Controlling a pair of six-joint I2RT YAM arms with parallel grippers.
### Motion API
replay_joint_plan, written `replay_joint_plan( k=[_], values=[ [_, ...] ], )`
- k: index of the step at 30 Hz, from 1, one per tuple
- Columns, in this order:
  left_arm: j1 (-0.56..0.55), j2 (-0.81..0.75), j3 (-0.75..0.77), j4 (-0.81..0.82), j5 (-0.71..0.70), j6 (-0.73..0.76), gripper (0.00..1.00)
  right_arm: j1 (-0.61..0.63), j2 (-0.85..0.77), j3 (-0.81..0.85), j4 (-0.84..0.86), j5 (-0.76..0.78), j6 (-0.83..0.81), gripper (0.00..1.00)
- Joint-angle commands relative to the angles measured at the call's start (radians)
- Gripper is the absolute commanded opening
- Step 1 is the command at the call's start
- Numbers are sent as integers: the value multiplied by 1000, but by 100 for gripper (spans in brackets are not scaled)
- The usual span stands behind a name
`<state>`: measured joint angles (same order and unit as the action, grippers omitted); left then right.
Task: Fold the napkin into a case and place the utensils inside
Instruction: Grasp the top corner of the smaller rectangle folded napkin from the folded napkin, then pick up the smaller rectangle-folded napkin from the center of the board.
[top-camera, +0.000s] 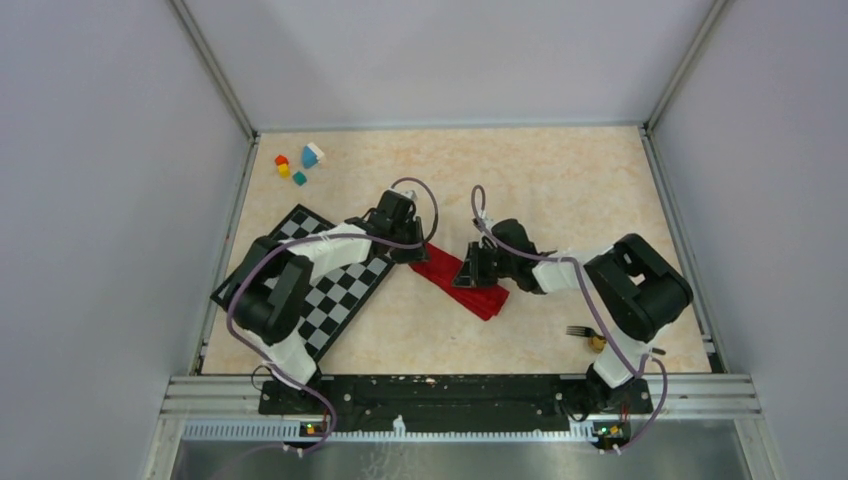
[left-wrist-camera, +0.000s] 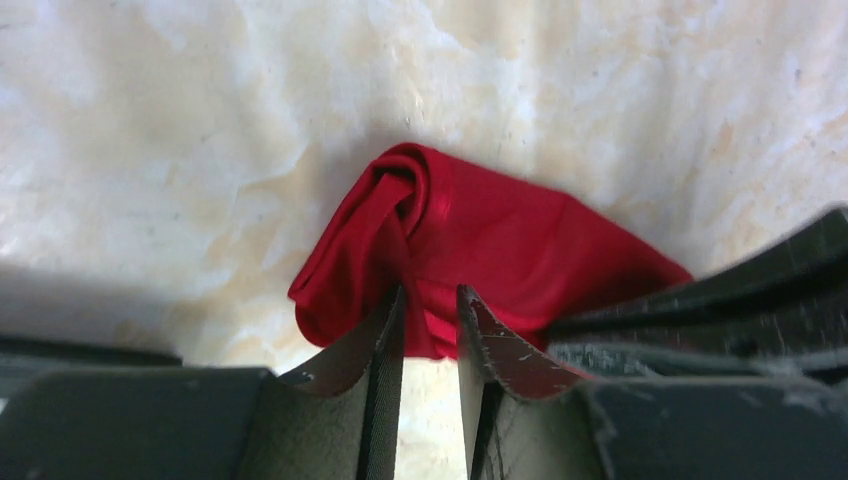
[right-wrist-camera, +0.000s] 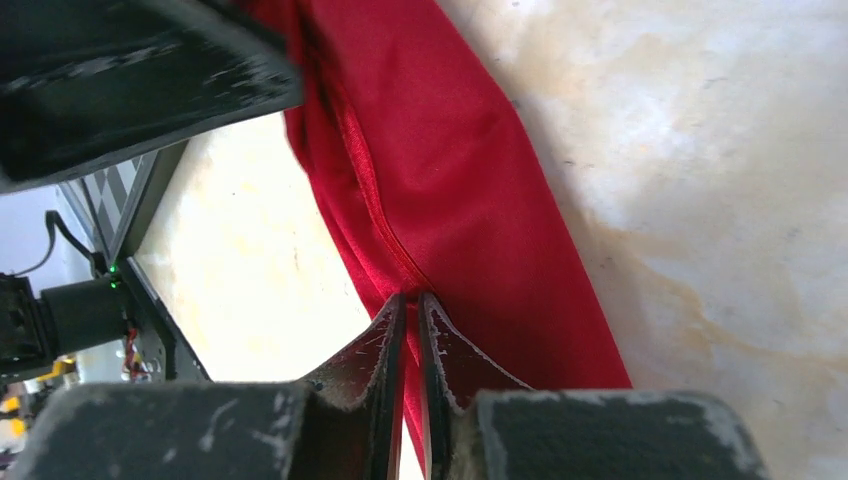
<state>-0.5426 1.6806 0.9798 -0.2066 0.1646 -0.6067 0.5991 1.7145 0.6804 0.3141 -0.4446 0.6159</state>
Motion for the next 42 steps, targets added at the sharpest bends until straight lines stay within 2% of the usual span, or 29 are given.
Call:
replay_joint_plan(
  k=[1, 4, 8, 10, 16, 21, 26, 30, 32, 37, 42],
  values=[
    [5, 112, 67, 58, 11, 14, 30, 64, -8, -30, 1, 72, -36, 8],
    [5, 159, 67, 79, 23, 22, 27, 72, -40, -28, -4, 73, -22, 8],
    [4, 126, 51, 81, 39, 27, 28, 72, -118, 16, -109, 103, -67, 11],
    [5, 79, 53, 58, 48, 39, 31, 71, -165, 43, -191, 124, -108, 17],
    [6, -83, 39, -22, 103, 56, 48, 93, -304, 89, -366, 198, -271, 46],
    [18, -186, -39, -58, 103, 48, 57, 172, -315, 126, -447, 291, -362, 65],
    [59, -259, -148, -79, 106, 44, 60, 253, -260, 195, -516, 396, -446, 63],
    [76, -301, -240, -48, 193, 11, 60, 291, -191, 242, -564, 441, -479, 51],
    [77, -312, -283, -6, 251, -24, 59, 304, -165, 257, -563, 442, -482, 50],
    [75, -290, -354, 113, 353, -84, 56, 335, -104, 269, -541, 494, -484, 60],
    [75, -287, -370, 124, 353, -85, 55, 377, -63, 280, -553, 579, -487, 63]
  ],
)
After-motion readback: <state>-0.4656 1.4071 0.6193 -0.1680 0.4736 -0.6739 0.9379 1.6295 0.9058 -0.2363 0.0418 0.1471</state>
